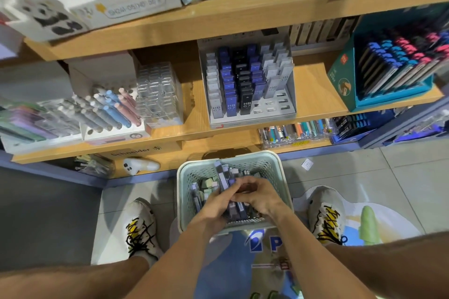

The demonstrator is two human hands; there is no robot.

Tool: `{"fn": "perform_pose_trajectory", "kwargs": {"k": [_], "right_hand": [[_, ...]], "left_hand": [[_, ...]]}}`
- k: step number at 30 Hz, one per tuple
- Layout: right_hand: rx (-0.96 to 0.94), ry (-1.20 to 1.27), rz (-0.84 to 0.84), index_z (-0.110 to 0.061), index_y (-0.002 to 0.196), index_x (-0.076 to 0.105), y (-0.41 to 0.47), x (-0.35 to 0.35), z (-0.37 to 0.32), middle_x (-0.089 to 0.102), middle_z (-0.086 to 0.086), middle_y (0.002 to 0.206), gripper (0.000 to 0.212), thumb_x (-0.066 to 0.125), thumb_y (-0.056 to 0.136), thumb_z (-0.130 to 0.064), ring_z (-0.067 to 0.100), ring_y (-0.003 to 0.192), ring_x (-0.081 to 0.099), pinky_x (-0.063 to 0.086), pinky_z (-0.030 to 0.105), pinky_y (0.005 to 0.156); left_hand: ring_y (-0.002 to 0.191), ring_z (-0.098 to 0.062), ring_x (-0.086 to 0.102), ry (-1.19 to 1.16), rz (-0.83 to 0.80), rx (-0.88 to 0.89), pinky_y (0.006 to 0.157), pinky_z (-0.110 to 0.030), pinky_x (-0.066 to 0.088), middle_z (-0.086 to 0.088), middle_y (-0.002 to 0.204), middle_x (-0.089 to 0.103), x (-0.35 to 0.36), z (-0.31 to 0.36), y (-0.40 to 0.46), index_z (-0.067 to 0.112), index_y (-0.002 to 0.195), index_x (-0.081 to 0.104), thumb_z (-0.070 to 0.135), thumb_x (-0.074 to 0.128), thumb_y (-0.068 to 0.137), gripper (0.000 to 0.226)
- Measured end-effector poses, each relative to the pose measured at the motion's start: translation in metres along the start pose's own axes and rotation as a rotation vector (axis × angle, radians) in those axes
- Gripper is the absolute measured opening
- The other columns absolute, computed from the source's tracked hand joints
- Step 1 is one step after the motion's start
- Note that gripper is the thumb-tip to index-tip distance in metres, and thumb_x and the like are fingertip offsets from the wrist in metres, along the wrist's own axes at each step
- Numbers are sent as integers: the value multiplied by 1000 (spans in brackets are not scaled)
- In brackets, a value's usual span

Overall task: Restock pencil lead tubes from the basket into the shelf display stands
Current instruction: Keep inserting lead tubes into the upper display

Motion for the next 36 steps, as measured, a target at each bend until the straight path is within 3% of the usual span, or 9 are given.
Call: {"fn": "perform_pose_trajectory", "kwargs": {"k": [4, 8, 14, 20, 25, 29, 31, 34, 36], "right_hand": [[-46, -5, -72, -14, 112, 75, -28, -1, -28, 79, 2, 103, 36, 83, 79, -2, 16, 100, 74, 59, 25, 84], [-45, 149, -97, -14, 113, 74, -60, 2, -54, 77, 7, 110, 38, 81, 80, 2, 22, 107, 73, 56, 41, 100], [-234, -2, -85, -19, 115, 72, -134, 9, -133, 73, 6, 112, 45, 89, 75, -8, 12, 99, 72, 55, 17, 70], [-463, -19, -46, -24, 116, 69, -192, 8, -197, 78, 5, 90, 49, 87, 76, -2, 19, 89, 77, 57, 29, 73], [-516, 18, 46, -13, 116, 66, -195, 9, -233, 78, 14, 92, 46, 83, 77, 6, 25, 82, 75, 60, 30, 63], [-579, 19, 89, -19, 112, 68, -177, 10, -236, 79, 8, 86, 46, 88, 74, -3, 25, 83, 76, 61, 40, 75], [-607, 97, 47, -14, 114, 67, -168, 9, -230, 78, 13, 87, 48, 87, 72, -1, 30, 83, 75, 62, 43, 77], [-612, 224, -46, -7, 121, 66, -159, 7, -224, 76, 16, 86, 47, 79, 77, 5, 25, 77, 73, 62, 33, 70], [-614, 225, -92, -6, 125, 66, -159, 4, -221, 76, 19, 100, 46, 75, 80, 1, 28, 87, 73, 61, 34, 75]], "left_hand": [[84, -22, 76, -12, -26, 48, 64, -24, 61, -13, 105, 76, 11, 21, -39, 11, 122, 68, 46, 84, 81, 56], [83, -27, 77, -69, -60, 153, 65, -34, 61, -19, 111, 77, 17, 42, -81, 9, 122, 73, 42, 81, 77, 56], [97, -29, 76, -52, -126, 331, 69, -37, 63, -19, 117, 76, 35, 82, -159, 12, 127, 72, 33, 74, 91, 42], [73, -25, 72, -18, -212, 426, 59, -30, 59, -18, 98, 76, 42, 116, -211, 5, 115, 76, 24, 76, 89, 32], [65, -24, 65, 30, -216, 462, 61, -32, 56, -21, 93, 69, 44, 143, -222, -4, 120, 72, 19, 88, 72, 56], [61, -23, 67, 43, -174, 483, 56, -30, 56, -18, 84, 72, 40, 149, -216, -4, 127, 64, 17, 91, 66, 70], [59, -22, 67, 12, -137, 464, 53, -30, 56, -18, 84, 72, 40, 148, -209, -6, 131, 61, 18, 94, 62, 80], [59, -23, 67, -26, -100, 421, 51, -30, 54, -19, 84, 72, 40, 142, -195, -5, 137, 56, 21, 102, 51, 101], [59, -24, 67, -33, -91, 406, 53, -30, 54, -18, 83, 72, 40, 137, -192, -4, 140, 52, 26, 102, 47, 110]]}}
Point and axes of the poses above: each hand's wrist, its own y-axis towards the middle knuckle, its own x-axis out of the palm, z = x × y, the point moved 1 cm from there along y, towards the middle knuckle
